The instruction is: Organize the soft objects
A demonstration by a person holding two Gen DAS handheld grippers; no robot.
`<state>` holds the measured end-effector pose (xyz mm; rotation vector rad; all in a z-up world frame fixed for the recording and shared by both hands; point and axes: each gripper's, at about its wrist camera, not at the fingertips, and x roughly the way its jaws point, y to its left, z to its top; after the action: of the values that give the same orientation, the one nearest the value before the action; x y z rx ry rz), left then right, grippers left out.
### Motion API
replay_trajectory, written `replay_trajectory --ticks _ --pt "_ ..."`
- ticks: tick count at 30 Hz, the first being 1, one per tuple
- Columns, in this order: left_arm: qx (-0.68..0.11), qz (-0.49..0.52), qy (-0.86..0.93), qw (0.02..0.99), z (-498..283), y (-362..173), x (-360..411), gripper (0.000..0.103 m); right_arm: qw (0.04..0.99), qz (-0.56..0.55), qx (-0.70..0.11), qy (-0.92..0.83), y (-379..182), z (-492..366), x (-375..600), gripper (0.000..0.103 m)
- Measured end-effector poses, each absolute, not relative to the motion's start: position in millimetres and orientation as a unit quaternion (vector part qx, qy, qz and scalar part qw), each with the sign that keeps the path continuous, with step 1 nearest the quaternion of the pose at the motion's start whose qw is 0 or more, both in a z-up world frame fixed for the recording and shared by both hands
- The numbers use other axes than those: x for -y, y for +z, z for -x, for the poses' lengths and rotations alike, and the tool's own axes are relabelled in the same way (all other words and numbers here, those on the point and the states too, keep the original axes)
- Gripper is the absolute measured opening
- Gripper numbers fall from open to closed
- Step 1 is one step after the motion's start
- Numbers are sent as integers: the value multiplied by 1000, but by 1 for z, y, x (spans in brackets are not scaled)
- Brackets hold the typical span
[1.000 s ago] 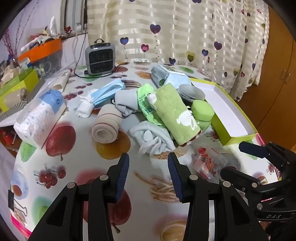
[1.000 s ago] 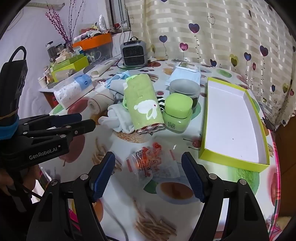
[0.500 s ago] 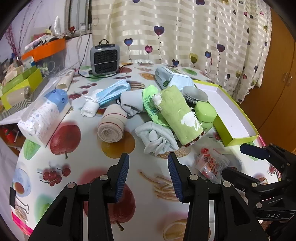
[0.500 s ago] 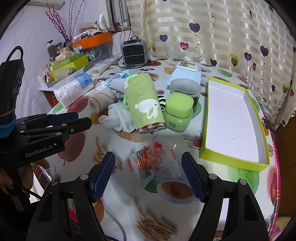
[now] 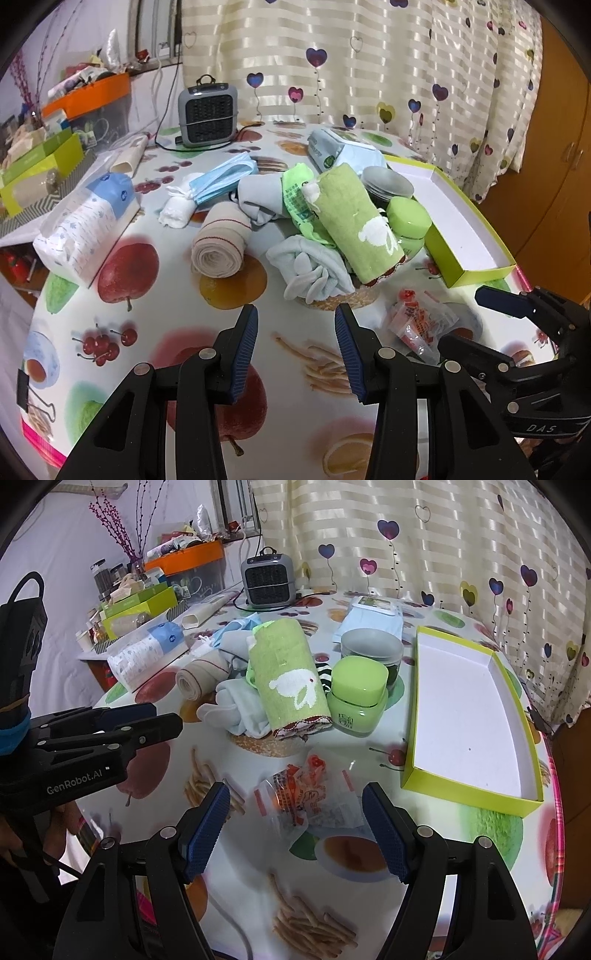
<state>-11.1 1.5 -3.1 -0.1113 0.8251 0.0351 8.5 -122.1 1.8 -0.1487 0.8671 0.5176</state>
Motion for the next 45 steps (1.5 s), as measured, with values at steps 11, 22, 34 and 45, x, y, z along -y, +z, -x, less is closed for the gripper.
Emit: replay_trajectory --ticks 11,22,34,45 --pt "-395 50 13 917 9 -2 -3 42 871 73 -416 249 3 -9 121 75" --pt "-392 45 14 919 8 0 -5 42 871 74 -417 249 2 -9 120 75" --pt "-395 47 8 918 7 -1 -9 42 871 73 -417 249 2 -9 119 75" --pt "-400 56 8 915 7 -7 -11 42 870 72 -418 250 1 -8 119 75"
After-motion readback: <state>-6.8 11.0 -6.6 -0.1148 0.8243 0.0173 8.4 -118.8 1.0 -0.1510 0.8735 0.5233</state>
